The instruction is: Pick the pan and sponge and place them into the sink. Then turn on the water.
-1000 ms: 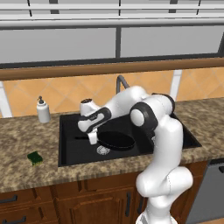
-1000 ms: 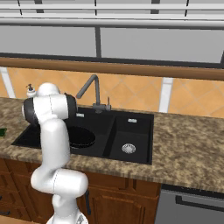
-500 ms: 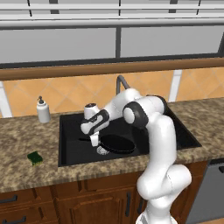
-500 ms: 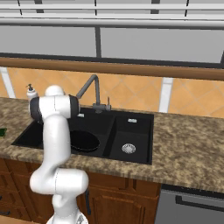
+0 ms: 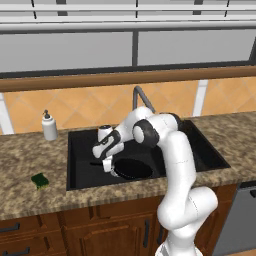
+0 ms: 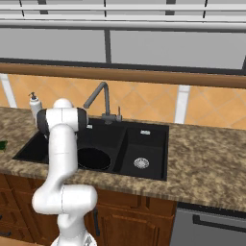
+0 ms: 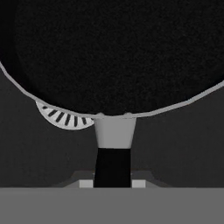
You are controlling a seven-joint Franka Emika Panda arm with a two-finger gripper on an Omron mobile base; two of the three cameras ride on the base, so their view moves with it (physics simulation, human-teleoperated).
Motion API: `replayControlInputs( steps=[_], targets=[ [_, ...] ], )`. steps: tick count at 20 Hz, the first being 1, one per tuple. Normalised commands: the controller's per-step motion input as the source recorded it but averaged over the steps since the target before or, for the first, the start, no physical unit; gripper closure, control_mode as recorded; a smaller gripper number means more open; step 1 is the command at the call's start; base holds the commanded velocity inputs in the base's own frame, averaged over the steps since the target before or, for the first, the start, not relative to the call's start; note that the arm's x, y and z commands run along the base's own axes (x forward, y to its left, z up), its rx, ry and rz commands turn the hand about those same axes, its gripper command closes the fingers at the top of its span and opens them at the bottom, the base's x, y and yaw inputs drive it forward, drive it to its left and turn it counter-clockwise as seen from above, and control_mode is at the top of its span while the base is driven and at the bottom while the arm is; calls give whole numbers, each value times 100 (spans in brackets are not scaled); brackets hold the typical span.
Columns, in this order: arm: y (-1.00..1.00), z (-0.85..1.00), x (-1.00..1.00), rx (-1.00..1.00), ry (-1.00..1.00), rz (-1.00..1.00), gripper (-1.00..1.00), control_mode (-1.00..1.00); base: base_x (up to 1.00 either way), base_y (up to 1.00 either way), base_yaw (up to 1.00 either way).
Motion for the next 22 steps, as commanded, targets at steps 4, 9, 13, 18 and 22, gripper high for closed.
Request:
replayControlInputs(
  steps=[4, 9, 13, 18, 22],
  targets=[
    [47, -52, 14, 0, 0, -14, 100, -100, 0, 0, 0],
    [54, -51, 16, 0, 0, -14, 100, -100, 0, 0, 0],
    [50, -34, 15, 0, 0, -13, 100, -100, 0, 0, 0],
    [3, -2, 3, -2, 1, -2, -100, -100, 0, 0, 0],
    [1, 7, -2, 0, 0, 1, -100, -100, 0, 0, 0]
  ],
)
